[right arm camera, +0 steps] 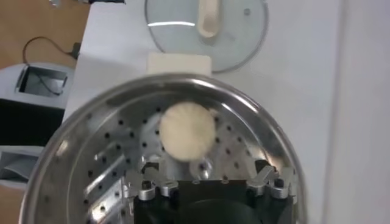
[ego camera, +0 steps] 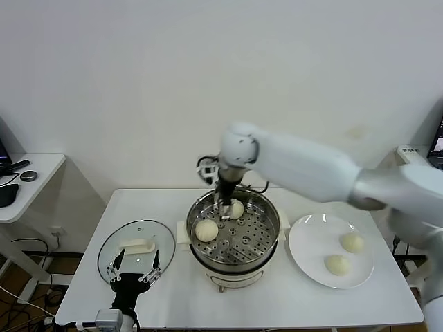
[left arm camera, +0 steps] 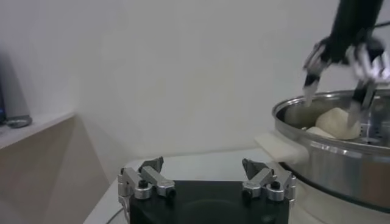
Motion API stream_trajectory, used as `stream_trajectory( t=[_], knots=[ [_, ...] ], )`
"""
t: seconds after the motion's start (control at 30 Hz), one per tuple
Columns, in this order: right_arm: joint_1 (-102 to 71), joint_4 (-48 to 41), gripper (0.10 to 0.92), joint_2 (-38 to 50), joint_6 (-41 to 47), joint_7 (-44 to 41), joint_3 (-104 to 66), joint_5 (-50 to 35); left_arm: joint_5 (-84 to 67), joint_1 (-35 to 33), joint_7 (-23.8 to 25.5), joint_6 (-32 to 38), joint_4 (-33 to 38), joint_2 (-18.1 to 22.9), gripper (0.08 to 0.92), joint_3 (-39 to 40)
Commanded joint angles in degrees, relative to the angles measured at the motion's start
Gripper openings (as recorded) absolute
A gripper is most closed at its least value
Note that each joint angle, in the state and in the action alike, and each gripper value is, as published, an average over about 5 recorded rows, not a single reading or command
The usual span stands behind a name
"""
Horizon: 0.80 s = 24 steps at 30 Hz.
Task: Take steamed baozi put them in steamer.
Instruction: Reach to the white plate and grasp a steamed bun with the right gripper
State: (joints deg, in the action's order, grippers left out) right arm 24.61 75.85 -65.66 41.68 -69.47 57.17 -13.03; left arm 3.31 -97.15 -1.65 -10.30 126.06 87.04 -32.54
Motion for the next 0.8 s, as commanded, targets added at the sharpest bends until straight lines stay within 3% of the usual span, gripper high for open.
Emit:
stream_trajectory(
  t=[0.03,0.23,0.43,0.8],
  knots=[
    [0.6,10.6,0.823,23.9,0.0,0.0,-6.9,-2.4,0.1,-0.9,-0.1,0.0,0.2,0.0,0.823,-0.2],
    [-10.7,12.9,0.823,38.0,0.0,-2.5,-16.7,2.1,0.1,-1.3,0.2,-0.6,0.4,0.3,0.823,-0.6],
    [-23.1,13.4,0.823,44.8,-2.4,-4.8,-26.1,5.4,0.1,-1.7,0.2,-0.7,-0.2,-0.2,0.823,-0.8],
    [-29.5,6.6,0.823,40.8,-20.8,-10.4,-23.2,22.7,0.7,-3.0,-0.1,-0.5,-1.7,0.6,0.823,-1.5]
  ],
)
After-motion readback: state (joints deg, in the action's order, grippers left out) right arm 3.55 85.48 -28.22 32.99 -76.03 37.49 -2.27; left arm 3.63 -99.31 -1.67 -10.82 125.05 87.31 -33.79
